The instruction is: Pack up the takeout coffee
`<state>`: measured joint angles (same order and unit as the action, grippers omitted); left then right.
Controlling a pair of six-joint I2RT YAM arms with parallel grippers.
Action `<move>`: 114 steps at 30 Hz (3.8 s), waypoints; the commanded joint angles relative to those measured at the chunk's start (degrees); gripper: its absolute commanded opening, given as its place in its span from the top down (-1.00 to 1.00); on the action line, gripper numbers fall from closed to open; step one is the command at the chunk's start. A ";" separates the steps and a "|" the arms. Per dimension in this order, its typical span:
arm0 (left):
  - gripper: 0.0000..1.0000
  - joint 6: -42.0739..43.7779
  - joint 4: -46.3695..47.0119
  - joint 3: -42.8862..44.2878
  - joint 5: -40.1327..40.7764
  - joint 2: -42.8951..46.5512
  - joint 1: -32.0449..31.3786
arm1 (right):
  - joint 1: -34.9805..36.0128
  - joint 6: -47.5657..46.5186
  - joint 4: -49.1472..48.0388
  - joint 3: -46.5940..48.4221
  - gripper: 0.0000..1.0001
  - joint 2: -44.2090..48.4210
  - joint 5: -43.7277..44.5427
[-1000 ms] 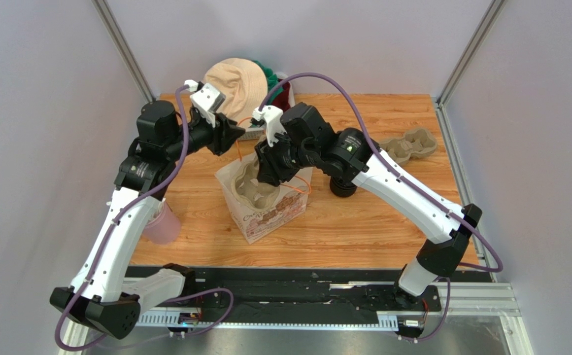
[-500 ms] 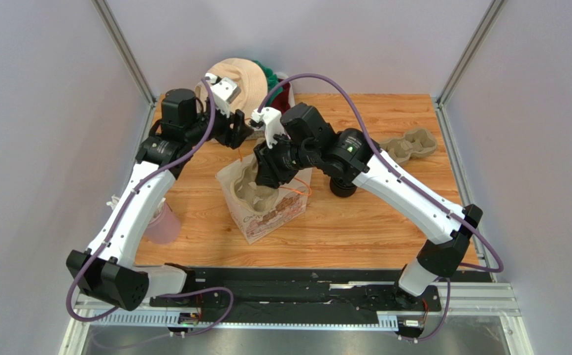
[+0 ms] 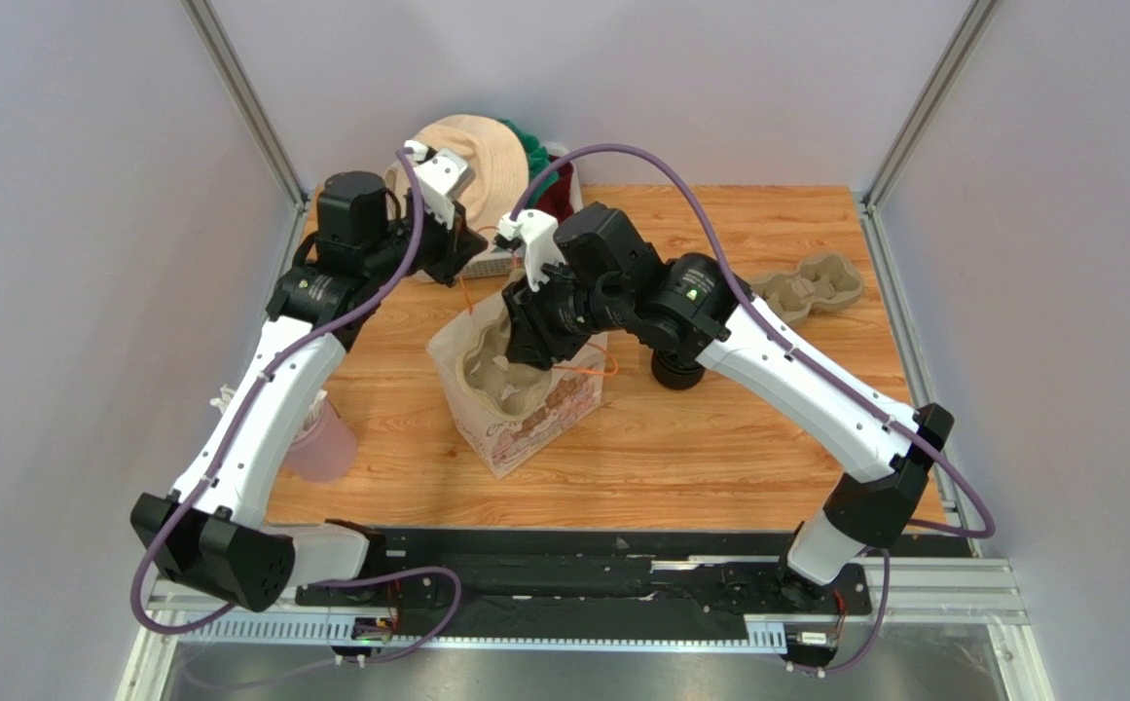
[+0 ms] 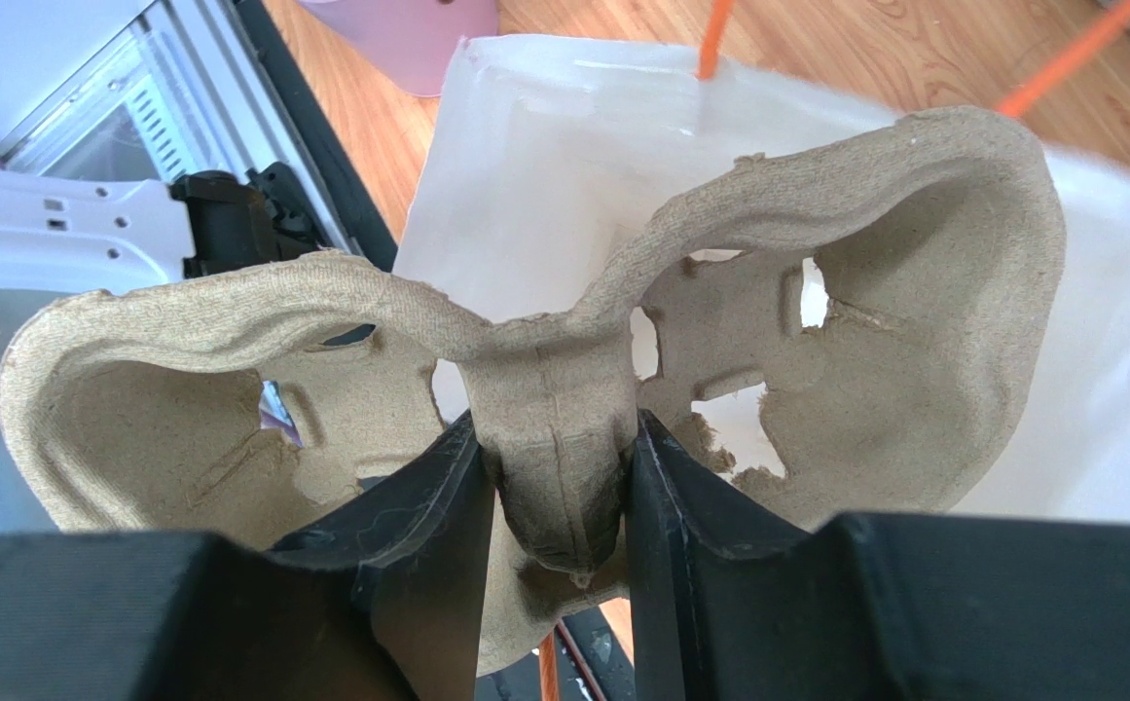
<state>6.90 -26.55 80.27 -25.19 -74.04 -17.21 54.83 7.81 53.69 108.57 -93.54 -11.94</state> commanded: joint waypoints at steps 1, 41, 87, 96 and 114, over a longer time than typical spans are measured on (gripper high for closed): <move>1.00 -2.76 2.46 0.33 -0.30 6.45 0.16 | 0.10 1.32 -1.75 2.87 0.39 0.64 2.37; 1.00 -9.97 -1.76 1.29 -2.32 9.53 -3.79 | 0.97 -10.19 -18.62 -12.86 0.42 4.77 20.89; 1.00 -13.66 -0.17 0.85 -0.39 8.12 -3.97 | 9.16 -17.31 -19.42 -11.80 0.46 -2.53 30.32; 1.00 -16.82 0.96 2.52 -6.97 7.68 -3.44 | 9.07 -12.74 -18.19 -14.27 0.46 -0.16 26.36; 1.00 -26.23 8.79 2.44 -18.14 5.66 0.69 | 9.07 -11.68 -16.43 -16.90 0.45 7.84 22.05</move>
<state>-17.19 -22.26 80.23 -39.79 -68.31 -16.71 63.61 -4.40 38.13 92.49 -87.96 12.23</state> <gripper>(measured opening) 0.014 0.363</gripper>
